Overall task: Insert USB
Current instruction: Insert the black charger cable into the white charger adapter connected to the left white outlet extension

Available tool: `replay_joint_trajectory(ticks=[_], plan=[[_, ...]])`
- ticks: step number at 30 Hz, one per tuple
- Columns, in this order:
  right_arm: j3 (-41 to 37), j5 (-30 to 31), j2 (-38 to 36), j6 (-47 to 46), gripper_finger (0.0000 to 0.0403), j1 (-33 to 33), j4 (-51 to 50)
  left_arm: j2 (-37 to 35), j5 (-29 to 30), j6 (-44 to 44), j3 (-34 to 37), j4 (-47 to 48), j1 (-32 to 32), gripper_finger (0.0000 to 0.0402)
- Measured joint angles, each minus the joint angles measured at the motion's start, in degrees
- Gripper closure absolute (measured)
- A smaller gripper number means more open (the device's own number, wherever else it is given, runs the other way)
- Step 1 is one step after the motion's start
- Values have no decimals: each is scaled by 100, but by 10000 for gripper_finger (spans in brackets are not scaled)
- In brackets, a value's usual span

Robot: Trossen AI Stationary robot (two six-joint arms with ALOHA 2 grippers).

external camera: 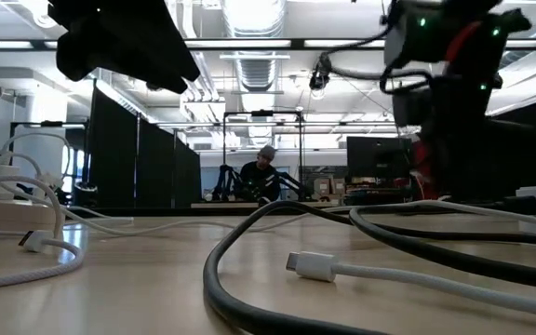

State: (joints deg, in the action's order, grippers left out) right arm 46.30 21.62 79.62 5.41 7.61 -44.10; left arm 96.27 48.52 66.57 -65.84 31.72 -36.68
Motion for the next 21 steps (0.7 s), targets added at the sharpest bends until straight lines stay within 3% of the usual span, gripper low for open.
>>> replay_joint_trajectory(ticks=[11, 17, 21], plan=[[1180, 229, -69, -89, 398, 1375, 1827, -22, 45, -3, -2, -427, 117, 283], [1507, 508, 9, 45, 398, 1888, 2063, -35, 54, -188, -2, -829, 167, 292], [1539, 577, 141, 101, 398, 2092, 2130, -24, 62, -854, -2, -1532, 240, 292]])
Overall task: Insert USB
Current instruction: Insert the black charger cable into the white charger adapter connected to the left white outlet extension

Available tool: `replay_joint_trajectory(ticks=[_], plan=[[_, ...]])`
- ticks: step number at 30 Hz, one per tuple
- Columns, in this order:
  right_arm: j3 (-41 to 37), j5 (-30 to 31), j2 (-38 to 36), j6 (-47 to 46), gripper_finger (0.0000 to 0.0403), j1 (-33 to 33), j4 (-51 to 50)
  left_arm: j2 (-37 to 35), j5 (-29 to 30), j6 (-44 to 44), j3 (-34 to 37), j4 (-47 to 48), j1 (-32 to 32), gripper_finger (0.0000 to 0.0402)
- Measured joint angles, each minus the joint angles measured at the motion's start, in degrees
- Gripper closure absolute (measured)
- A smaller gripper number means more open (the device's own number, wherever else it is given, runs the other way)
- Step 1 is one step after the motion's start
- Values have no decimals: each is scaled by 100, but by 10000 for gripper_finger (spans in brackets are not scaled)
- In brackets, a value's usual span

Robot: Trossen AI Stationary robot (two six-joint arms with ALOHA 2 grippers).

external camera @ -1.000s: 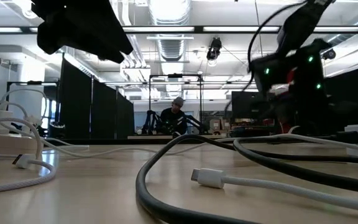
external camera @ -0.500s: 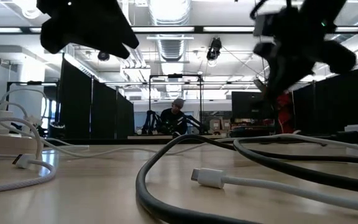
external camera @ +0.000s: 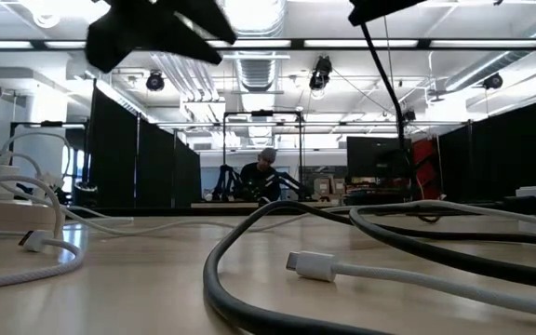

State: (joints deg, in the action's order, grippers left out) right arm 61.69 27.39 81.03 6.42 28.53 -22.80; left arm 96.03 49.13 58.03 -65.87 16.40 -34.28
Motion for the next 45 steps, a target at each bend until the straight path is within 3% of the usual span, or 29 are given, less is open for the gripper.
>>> replay_joint_trajectory(ticks=[10, 14, 20, 28, 33, 38, 45], plan=[[-2, -19, 138, -41, 398, 114, 32, 2, -196, -3862, -1, -2677, 156, 274], [-2, -36, 125, -39, 398, 150, 36, 45, -725, -5297, -150, -2805, 176, 273], [-4, -80, 121, -42, 398, 162, 39, 415, -812, -6821, -644, -2737, 262, 251], [-4, -88, 120, -185, 399, 183, 37, 953, -814, -6950, -1454, -1706, 554, 186], [-4, -103, 119, -149, 399, 227, 35, 1102, -1065, -6949, -1682, -1459, 617, 174], [-4, -101, 116, -150, 400, 239, 38, 1106, -1270, -6874, -1696, -1429, 660, 203], [-4, -97, 116, -170, 400, 277, 38, 1107, -1290, -6444, -1696, -1234, 797, 286]])
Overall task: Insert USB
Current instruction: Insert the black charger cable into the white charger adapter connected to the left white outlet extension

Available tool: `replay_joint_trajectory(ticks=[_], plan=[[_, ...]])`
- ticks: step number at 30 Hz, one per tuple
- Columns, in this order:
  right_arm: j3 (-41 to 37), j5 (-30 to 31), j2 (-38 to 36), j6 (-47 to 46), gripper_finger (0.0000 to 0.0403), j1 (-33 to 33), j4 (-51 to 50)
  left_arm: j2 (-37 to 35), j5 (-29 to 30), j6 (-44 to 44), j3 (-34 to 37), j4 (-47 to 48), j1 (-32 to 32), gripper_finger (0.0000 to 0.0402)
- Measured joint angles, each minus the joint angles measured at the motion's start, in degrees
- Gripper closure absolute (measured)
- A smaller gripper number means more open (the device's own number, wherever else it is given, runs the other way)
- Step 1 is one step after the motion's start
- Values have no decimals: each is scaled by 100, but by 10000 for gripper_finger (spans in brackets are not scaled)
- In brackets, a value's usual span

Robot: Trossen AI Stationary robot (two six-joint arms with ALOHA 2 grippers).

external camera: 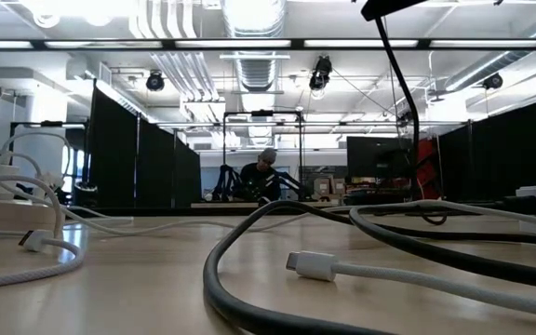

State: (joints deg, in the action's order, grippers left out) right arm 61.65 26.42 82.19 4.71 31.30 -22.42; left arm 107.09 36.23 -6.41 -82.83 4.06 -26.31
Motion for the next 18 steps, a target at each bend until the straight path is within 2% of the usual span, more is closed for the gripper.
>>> replay_joint_trajectory(ticks=[7, 13, 18], plan=[[-4, -47, 0, -22, 400, 25, -13, 2, -539, 110, 0, 37, 46, 386], [-7, -47, -4, -22, 402, 27, -11, 2, -557, 384, 0, -99, 42, 394], [-5, 62, -11, -167, 402, 18, 24, -11, -58, 759, 2, -156, -37, 395]])
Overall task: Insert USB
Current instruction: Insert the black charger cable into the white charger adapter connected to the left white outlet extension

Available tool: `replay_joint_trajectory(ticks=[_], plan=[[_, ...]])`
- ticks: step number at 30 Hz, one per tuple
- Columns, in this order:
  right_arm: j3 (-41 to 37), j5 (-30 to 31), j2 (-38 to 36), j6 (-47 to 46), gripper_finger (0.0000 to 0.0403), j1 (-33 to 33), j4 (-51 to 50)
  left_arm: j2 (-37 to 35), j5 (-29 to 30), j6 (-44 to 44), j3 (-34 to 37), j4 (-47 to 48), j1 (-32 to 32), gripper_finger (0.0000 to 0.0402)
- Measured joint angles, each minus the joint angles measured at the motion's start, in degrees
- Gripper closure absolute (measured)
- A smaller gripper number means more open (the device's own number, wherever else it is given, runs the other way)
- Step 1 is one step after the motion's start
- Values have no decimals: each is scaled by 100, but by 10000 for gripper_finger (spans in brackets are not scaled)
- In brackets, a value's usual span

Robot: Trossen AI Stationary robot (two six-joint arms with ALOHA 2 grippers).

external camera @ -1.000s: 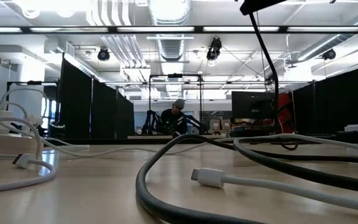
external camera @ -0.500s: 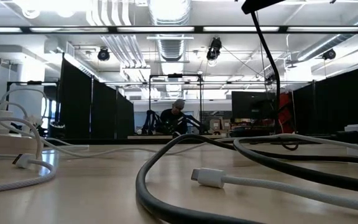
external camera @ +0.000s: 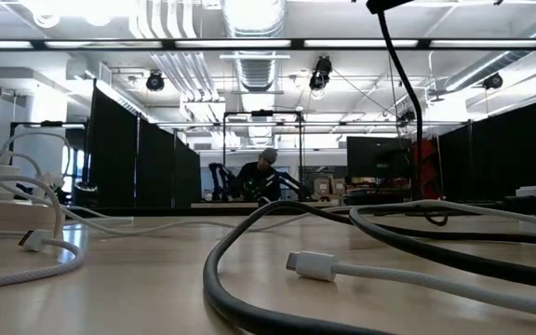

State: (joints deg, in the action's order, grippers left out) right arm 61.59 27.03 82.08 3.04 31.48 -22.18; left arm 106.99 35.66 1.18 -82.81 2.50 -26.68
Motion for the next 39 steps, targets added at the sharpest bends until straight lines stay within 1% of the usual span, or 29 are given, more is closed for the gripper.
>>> replay_joint_trajectory(ticks=[2, 4, 12, 14, 16, 20, 24, 26, 27, 30, 34, 39], plan=[[3, 41, -4, -127, 398, -2, 26, -11, 291, 113, 1, -2, -65, 395], [9, 66, -6, -177, 379, -2, 36, -24, 463, 173, 2, -27, -134, 395], [-1, 22, 6, -208, 247, -2, -1, -158, 1450, 310, -7, -28, -639, 395], [-1, 13, 7, -229, 226, -2, 11, -244, 1631, 450, -7, 30, -788, 395], [-1, 14, 5, -244, 215, -2, 63, -343, 1772, 745, -9, 101, -937, 395], [-6, -102, 7, 253, 214, -2, 567, -488, 1885, 1840, -9, 599, -1136, 395], [-10, -635, 7, 876, 230, -2, 1441, -689, 1908, 3116, -9, 1489, -1253, 395], [-10, -885, 66, 1010, 240, -6, 1916, -744, 1919, 3611, -9, 1925, -1305, 395], [-11, -914, 123, 1070, 245, -13, 2103, -746, 1927, 3773, -7, 2071, -1324, 395], [-23, -909, 390, 1127, 259, -42, 2687, -747, 1927, 3958, -2, 2160, -1346, 395], [-17, -910, 862, 471, 275, -171, 3476, -750, 1933, 3988, -2, 2157, -1351, 395], [-6, -947, 1182, -134, 286, -385, 3541, -750, 1978, 3986, -2, 2192, -1353, 396]])
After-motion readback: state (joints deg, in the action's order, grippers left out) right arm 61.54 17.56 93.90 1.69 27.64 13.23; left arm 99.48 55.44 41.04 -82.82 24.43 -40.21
